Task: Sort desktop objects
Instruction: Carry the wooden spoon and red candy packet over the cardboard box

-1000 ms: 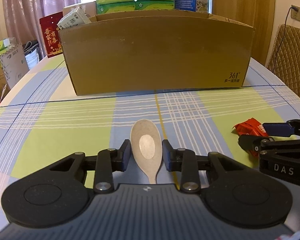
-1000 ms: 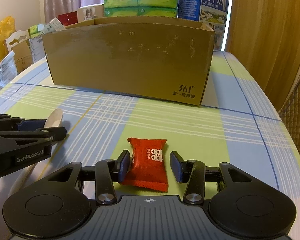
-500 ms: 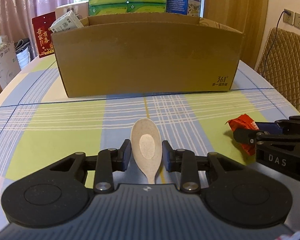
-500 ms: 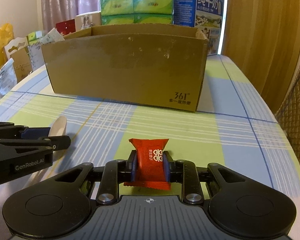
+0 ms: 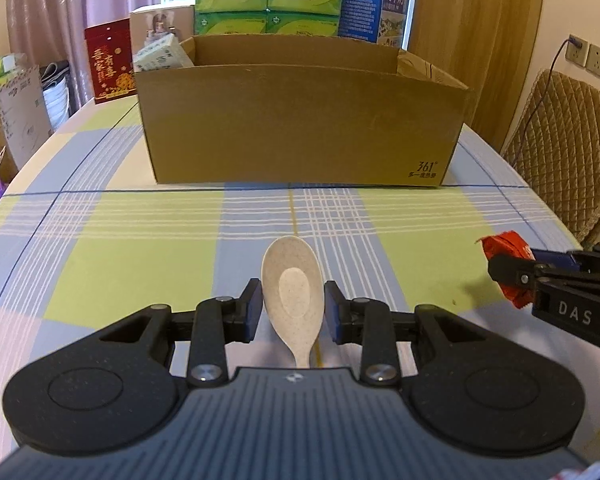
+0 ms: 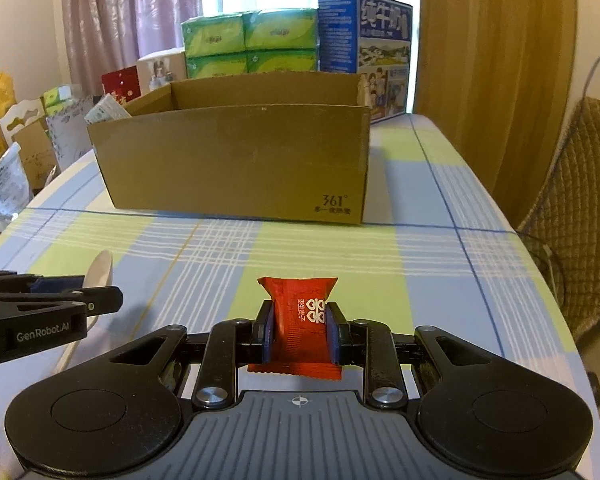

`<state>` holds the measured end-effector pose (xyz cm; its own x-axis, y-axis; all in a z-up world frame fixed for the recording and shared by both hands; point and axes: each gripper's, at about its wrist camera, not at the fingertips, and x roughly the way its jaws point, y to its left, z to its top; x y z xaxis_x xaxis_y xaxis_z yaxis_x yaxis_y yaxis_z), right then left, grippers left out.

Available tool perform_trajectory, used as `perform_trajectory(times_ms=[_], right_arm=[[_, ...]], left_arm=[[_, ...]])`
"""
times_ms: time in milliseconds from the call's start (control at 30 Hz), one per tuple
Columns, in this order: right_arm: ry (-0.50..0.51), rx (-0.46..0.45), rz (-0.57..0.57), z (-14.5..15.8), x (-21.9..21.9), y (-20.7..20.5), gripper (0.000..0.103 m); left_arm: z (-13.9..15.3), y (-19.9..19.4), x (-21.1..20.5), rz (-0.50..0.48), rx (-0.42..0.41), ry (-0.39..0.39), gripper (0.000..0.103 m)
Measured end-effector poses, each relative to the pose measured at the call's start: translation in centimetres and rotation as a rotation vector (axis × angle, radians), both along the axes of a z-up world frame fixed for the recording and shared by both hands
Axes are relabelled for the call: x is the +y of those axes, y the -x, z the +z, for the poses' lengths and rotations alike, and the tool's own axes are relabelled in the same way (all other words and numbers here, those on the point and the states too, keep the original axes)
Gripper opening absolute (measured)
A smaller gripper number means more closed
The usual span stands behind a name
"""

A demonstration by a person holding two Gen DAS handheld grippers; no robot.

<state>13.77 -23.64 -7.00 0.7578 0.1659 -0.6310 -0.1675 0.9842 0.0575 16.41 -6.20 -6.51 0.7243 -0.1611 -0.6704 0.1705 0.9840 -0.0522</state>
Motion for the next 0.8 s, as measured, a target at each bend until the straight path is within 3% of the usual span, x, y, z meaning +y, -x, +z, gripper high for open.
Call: perform_trajectory(times_ms=[400,800], right_arm=[[-0.037,-0.026,-0.020,3.7,0.0,3.9,0.023],[-0.053,-0.027,-0.002,7.2,0.6,4.1,0.023]], left_arm=[[4.0,3.2,0.6,0.011,-0.018,0.046,0.028],[7.5,4.1,1.3,-0.004,-0.028,0.078,0.028]])
